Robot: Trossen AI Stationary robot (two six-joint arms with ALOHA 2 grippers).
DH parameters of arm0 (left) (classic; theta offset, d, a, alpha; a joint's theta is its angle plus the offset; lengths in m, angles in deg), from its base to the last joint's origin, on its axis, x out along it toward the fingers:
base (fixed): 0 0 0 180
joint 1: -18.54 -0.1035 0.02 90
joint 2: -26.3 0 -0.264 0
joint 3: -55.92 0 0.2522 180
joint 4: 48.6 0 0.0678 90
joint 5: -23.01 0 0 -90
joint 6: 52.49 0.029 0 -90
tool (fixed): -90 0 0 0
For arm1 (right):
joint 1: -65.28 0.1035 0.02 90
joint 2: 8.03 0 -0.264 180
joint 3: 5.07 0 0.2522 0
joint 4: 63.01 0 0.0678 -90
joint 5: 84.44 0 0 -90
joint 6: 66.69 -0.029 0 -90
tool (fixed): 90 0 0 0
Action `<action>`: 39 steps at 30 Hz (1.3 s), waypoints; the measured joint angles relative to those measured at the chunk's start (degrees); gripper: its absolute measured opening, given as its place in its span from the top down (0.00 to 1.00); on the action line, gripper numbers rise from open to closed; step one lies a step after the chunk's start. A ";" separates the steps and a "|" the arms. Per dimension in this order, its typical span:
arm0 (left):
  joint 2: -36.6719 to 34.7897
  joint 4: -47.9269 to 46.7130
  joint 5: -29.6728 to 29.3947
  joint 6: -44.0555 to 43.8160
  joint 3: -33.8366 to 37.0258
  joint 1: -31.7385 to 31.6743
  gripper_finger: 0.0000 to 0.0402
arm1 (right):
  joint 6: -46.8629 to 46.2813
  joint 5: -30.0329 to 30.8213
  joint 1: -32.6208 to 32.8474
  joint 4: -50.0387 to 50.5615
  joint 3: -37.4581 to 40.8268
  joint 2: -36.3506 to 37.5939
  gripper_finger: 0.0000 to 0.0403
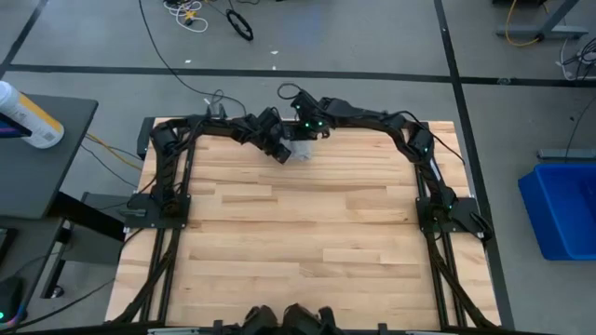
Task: Fold microfiber towels
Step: Fold the gray towel
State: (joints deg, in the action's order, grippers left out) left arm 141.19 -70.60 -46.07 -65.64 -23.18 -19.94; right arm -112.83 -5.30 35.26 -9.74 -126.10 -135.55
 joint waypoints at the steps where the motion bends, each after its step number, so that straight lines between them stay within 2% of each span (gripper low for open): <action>1: -0.53 -0.35 -0.51 0.00 0.04 -0.06 1.00 | 0.43 0.34 0.00 -0.74 0.00 0.54 0.56; 5: -2.59 1.32 -1.46 -0.37 -0.02 -1.16 1.00 | 1.06 1.45 -0.58 -2.33 -0.02 2.41 0.55; 10: -2.75 1.71 1.05 -3.96 -0.02 -2.51 1.00 | 0.56 2.94 -2.01 -0.81 -0.02 4.21 0.53; 14: -5.02 1.80 -1.18 -4.44 0.03 -2.67 1.00 | 1.24 3.92 -3.06 3.16 -0.04 5.09 0.55; 17: -7.27 2.32 -3.20 -4.72 0.00 -3.36 1.00 | 2.92 4.83 -3.21 4.73 -0.04 6.01 0.64; 20: -9.71 2.51 -2.16 -5.81 0.00 -4.65 1.00 | 4.71 3.37 -3.04 5.62 -0.04 7.03 0.87; 22: -11.65 1.79 -1.72 -6.94 0.00 -5.21 1.00 | 5.20 2.71 -2.74 7.01 -0.04 7.43 0.96; 27: -17.47 1.19 -1.98 -7.50 -0.02 -5.46 1.00 | 4.26 2.20 -2.02 10.06 -0.07 7.53 0.99; 32: -23.61 0.66 -1.81 -8.65 -0.02 -5.51 1.00 | 3.43 2.20 -0.83 6.96 -0.07 7.50 0.99; 39: -32.71 -0.78 0.42 -11.39 -0.02 -5.46 1.00 | 0.81 -1.48 -0.39 5.06 -0.07 2.46 1.00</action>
State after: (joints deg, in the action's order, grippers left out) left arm 108.48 -71.38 -45.64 -77.03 -23.20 -25.40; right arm -112.02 -6.79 34.88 -4.68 -126.16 -133.09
